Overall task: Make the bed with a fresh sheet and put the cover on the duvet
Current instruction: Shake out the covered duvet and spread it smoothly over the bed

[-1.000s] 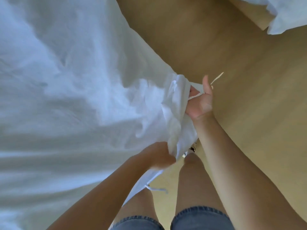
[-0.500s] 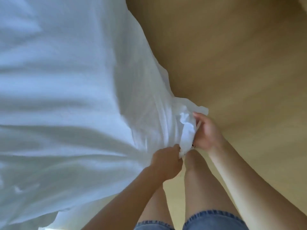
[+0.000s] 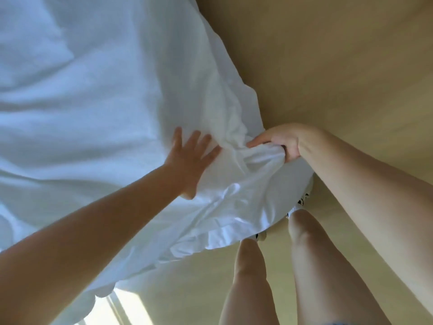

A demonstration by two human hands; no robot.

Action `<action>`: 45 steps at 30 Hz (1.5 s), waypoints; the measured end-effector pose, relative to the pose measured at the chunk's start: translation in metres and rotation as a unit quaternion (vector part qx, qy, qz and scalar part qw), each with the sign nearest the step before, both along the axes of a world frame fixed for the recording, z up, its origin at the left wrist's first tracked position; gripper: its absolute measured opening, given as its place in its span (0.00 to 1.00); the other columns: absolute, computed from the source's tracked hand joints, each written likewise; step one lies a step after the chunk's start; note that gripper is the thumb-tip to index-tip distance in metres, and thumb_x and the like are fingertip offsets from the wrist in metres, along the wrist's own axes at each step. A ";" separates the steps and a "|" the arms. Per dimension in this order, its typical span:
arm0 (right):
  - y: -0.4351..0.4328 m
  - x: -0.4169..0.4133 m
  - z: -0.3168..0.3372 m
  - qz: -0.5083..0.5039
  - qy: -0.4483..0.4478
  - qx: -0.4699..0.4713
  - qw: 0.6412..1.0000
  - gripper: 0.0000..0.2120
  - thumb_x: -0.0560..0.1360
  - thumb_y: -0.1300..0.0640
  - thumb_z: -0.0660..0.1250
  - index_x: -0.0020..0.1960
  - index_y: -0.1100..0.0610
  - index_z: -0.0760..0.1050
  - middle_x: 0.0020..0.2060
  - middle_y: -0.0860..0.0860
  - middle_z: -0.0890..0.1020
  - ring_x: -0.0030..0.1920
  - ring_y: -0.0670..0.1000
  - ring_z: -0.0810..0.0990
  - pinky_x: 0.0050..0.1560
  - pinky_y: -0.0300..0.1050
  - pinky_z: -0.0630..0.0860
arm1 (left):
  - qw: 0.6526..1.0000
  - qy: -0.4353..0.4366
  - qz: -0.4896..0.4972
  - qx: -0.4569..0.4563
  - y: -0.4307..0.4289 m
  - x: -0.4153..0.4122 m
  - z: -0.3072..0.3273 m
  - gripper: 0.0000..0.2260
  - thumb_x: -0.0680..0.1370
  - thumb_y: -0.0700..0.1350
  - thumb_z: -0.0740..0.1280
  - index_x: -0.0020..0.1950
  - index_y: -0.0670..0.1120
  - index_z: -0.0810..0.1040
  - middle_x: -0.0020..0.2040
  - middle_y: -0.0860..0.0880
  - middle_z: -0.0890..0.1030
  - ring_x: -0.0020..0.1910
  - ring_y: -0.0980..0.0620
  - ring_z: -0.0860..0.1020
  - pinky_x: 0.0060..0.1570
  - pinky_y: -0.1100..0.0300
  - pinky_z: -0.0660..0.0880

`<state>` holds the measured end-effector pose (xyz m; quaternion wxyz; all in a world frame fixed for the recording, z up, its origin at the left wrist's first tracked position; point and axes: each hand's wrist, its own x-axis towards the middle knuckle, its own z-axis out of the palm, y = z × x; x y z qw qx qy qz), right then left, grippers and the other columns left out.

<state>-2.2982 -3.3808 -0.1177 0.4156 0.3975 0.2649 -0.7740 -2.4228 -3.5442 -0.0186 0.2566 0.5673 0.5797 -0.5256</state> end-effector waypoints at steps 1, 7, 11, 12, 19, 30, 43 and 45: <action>0.000 0.003 -0.003 0.017 -0.012 0.017 1.000 0.19 0.69 0.55 0.73 0.57 0.61 0.76 0.52 0.57 0.81 0.55 0.56 0.80 0.62 0.50 0.73 | 1.000 0.012 -0.025 -0.005 -0.003 -0.006 -0.003 0.48 0.71 0.54 0.69 0.77 0.48 0.37 0.77 0.39 0.45 0.76 0.40 0.48 0.67 0.32 0.44; -0.009 -0.022 -0.011 -0.222 -0.068 0.165 0.958 0.11 0.73 0.63 0.65 0.55 0.61 0.77 0.50 0.57 0.79 0.49 0.57 0.79 0.45 0.45 0.76 | 0.975 -0.094 -0.022 0.203 -0.001 -0.021 0.020 0.13 0.55 0.39 0.77 0.37 0.40 0.81 0.30 0.45 0.80 0.25 0.45 0.78 0.24 0.57 0.75; -0.007 -0.007 -0.005 -0.302 -0.078 0.089 0.946 0.08 0.77 0.62 0.60 0.44 0.59 0.78 0.39 0.56 0.79 0.37 0.56 0.79 0.37 0.45 0.75 | 0.963 0.107 0.188 0.162 -0.033 -0.109 0.083 0.09 0.74 0.42 0.61 0.52 0.44 0.78 0.45 0.43 0.80 0.43 0.42 0.79 0.42 0.56 0.73; -0.015 0.011 -0.002 -0.300 -0.077 0.080 0.948 0.08 0.77 0.61 0.61 0.44 0.58 0.78 0.39 0.56 0.80 0.36 0.56 0.79 0.35 0.44 0.75 | 0.956 0.147 0.203 0.150 -0.045 -0.136 0.103 0.11 0.75 0.43 0.61 0.56 0.45 0.77 0.49 0.43 0.80 0.48 0.41 0.79 0.48 0.54 0.75; -0.116 0.064 0.024 -0.334 -0.126 0.068 0.932 0.15 0.73 0.51 0.70 0.57 0.56 0.78 0.50 0.54 0.83 0.50 0.55 0.82 0.54 0.52 0.78 | 0.923 0.229 0.215 0.222 -0.065 -0.150 0.144 0.08 0.68 0.34 0.67 0.46 0.34 0.79 0.43 0.31 0.79 0.44 0.31 0.78 0.44 0.44 0.73; -0.148 0.031 0.045 -0.312 -0.068 0.033 0.947 0.11 0.78 0.64 0.57 0.54 0.62 0.77 0.48 0.57 0.81 0.47 0.56 0.80 0.54 0.52 0.76 | 0.981 -0.037 0.084 0.169 -0.047 -0.018 0.072 0.43 0.68 0.54 0.69 0.77 0.48 0.50 0.70 0.43 0.65 0.70 0.42 0.61 0.68 0.35 0.45; -0.337 -0.036 0.147 -0.236 0.033 0.060 0.969 0.08 0.78 0.55 0.63 0.52 0.57 0.78 0.34 0.47 0.81 0.32 0.45 0.79 0.32 0.37 0.73 | 0.873 0.121 0.197 0.429 -0.156 -0.197 0.106 0.14 0.69 0.32 0.64 0.55 0.35 0.74 0.50 0.35 0.76 0.50 0.35 0.73 0.51 0.46 0.67; -0.346 -0.053 0.134 -0.296 0.047 0.199 0.933 0.06 0.77 0.58 0.65 0.52 0.57 0.78 0.41 0.48 0.83 0.44 0.46 0.82 0.44 0.38 0.76 | 0.863 0.064 0.219 0.450 -0.177 -0.199 0.100 0.18 0.69 0.34 0.67 0.59 0.36 0.74 0.54 0.35 0.75 0.54 0.36 0.73 0.57 0.47 0.64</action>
